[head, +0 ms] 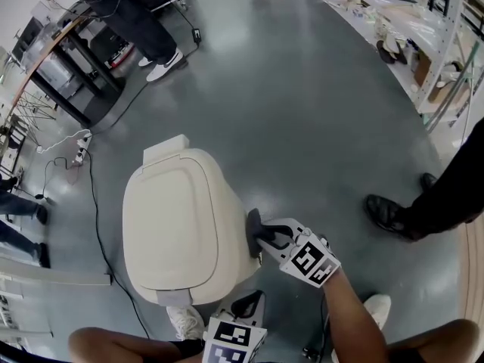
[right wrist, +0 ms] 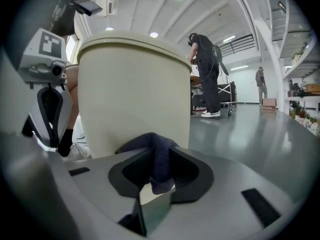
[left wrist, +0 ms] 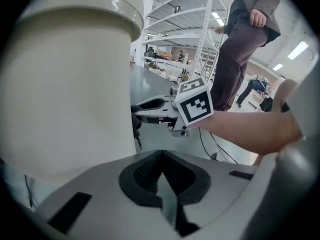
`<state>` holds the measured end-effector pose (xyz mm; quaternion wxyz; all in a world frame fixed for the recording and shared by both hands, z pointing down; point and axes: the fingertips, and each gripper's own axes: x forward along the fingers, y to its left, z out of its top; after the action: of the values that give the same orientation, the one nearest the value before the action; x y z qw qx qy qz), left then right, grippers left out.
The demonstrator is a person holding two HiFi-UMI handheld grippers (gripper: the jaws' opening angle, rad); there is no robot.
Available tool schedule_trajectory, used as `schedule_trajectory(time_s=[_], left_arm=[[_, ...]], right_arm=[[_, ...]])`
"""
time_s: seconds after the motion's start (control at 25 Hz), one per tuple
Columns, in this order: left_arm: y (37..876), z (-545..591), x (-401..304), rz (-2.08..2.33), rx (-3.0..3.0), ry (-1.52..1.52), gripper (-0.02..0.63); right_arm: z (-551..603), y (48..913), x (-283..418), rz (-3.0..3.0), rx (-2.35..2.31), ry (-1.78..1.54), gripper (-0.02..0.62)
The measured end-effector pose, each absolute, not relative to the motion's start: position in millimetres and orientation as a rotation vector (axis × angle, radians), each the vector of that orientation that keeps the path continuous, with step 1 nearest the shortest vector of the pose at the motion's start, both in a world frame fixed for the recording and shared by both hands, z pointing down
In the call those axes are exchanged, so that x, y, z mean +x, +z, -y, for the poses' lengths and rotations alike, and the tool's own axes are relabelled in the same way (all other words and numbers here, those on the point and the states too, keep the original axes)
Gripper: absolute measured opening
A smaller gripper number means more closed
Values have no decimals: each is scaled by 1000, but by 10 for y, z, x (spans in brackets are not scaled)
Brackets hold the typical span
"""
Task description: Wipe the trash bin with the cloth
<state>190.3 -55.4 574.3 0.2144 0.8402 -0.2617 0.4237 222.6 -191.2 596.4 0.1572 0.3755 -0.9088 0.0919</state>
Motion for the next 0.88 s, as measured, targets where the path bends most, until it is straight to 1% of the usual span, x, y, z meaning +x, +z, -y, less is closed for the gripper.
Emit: schedule_trajectory(time_s=[0.64, 0.88], left_arm=[[5836, 539, 1933, 695, 2307, 1201, 0], [5862, 554, 1950, 683, 2307, 1213, 0]], right_arm=[[1994, 6670, 2190, 2481, 1030, 359, 94], [2017, 6662, 2227, 2449, 1018, 363, 94]])
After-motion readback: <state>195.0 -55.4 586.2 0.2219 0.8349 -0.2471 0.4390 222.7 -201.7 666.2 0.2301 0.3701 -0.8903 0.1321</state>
